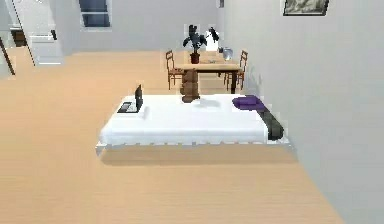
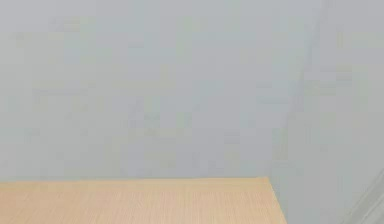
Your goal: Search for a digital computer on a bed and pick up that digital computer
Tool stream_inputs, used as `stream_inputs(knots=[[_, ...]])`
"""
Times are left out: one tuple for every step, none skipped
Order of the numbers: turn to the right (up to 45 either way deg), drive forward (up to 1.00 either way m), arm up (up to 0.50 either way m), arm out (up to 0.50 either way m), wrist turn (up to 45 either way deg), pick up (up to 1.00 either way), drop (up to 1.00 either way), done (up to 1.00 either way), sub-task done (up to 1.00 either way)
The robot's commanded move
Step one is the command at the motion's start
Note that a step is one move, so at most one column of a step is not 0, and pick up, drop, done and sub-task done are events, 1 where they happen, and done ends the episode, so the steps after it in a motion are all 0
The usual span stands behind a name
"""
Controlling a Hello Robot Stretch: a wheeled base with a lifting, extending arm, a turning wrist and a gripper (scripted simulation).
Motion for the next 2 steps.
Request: stream_inputs(knots=[[3.0,0.0,0.0,0.0,0.0,0.0,0.0,0.0,0.0],[0.0,1.0,0.0,0.0,0.0,0.0,0.0,0.0,0.0]])
